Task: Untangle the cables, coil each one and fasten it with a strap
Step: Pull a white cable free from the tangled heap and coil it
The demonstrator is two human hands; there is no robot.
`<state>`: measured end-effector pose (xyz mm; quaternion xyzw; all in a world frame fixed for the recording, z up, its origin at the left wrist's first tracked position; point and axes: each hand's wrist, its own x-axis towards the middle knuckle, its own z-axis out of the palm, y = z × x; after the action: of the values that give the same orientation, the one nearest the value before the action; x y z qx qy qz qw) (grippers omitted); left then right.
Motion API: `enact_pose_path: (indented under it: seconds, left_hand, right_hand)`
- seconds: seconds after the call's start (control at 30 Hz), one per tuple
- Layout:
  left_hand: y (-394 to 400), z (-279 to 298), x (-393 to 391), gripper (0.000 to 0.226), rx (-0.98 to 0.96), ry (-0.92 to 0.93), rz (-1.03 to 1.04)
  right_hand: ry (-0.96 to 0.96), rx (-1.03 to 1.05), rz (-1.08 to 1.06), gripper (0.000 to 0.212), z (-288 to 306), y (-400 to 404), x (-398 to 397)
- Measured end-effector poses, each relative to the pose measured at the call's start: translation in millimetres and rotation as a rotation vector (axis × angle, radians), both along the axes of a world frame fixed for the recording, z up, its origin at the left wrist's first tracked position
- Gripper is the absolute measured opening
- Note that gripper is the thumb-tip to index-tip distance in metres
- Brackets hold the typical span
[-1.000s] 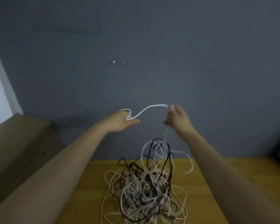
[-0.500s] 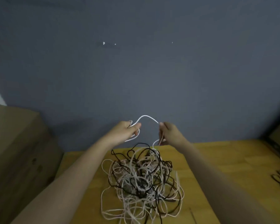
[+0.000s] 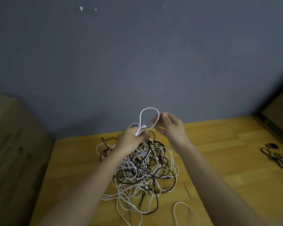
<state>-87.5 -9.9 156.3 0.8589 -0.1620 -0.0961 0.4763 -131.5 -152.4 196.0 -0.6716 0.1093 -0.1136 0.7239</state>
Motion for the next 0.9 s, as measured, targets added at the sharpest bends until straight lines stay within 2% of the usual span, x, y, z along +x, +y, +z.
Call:
enact_pose_path:
  seconds: [0.07, 0.13, 0.23, 0.3, 0.37, 0.43, 0.47, 0.6, 0.67, 0.73, 0.9]
  left_hand:
    - [-2, 0, 3, 0.018, -0.015, 0.027, 0.011]
    - [-4, 3, 5, 0.015, -0.027, 0.038, 0.014]
    - [-7, 7, 9, 0.021, -0.105, 0.060, 0.024]
    - [-8, 15, 9, 0.016, -0.151, 0.074, 0.072]
    - [-9, 22, 12, 0.011, -0.163, 0.077, 0.087]
    - [-12, 25, 20, 0.014, -0.195, 0.064, 0.108]
    - [-12, 29, 24, 0.015, -0.211, 0.040, 0.131]
    - [-15, 59, 51, 0.021, -0.305, -0.057, 0.236]
    - [-19, 84, 65, 0.024, -0.323, -0.141, 0.253]
    - [-25, 109, 78, 0.031, -0.366, -0.199, 0.273]
    - [-35, 161, 91, 0.034, -0.450, -0.284, 0.250]
  right_hand:
    - [0.008, -0.424, 0.019, 0.021, -17, -4, -9]
    - [0.057, -0.765, 0.144, 0.023, -41, -3, -17]
    - [0.024, -0.918, 0.080, 0.018, -62, -1, -16]
    - [0.030, -0.869, 0.050, 0.019, -59, 0, -11]
    - [0.073, -0.869, 0.093, 0.029, -52, 1, -4]
    - [0.085, -0.940, 0.075, 0.023, -45, 0, 4]
    - [0.081, -0.876, 0.039, 0.018, -42, -3, 10]
    - [0.119, -0.194, -0.059, 0.008, -16, -22, 29]
    - [0.115, -0.069, -0.064, 0.008, 2, -28, 39]
    - [0.080, -0.082, -0.070, 0.008, 23, -31, 50]
    - [0.000, -0.276, -0.108, 0.010, 58, -36, 68]
